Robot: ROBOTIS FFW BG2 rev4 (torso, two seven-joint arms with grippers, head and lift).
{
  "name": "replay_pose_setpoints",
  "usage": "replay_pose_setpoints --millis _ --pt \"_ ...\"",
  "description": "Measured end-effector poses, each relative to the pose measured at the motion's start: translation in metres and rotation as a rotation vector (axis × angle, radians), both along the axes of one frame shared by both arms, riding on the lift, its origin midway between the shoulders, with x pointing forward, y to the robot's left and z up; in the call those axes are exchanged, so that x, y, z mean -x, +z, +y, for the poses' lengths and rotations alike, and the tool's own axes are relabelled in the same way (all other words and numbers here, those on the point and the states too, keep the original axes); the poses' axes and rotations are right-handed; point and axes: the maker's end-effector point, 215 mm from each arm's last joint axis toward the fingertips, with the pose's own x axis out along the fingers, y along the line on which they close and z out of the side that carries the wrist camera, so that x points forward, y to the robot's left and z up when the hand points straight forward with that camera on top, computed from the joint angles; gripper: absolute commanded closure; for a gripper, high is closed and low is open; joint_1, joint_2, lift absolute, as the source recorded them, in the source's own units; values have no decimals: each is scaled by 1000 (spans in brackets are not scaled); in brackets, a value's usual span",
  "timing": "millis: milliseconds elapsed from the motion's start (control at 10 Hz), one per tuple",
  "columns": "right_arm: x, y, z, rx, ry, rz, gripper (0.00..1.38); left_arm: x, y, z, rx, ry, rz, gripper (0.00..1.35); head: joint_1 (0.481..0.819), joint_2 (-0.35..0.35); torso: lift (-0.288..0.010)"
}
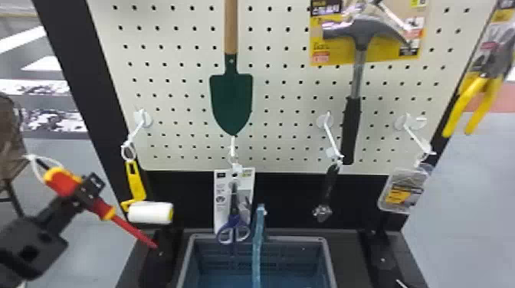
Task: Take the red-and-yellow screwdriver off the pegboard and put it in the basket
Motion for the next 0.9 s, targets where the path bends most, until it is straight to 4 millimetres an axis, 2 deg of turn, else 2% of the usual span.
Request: replay_pose_setpoints --millis 200,400,700,900 --pt "0 1 0 -1 0 -1 478 0 -30 -19 94 -26 41 1194 549 0 -100" --pt "-1 3 0 -2 0 -7 478 0 -48 -29 157 -25 61 1194 549 0 -100" --pt "-1 6 1 -4 2 -12 478 1 -92 -64 303 -55 114 1194 549 0 -100" --pt "-1 7 1 -5 2 -12 479 3 -116 -78 362 -44 144 1194 549 0 -100"
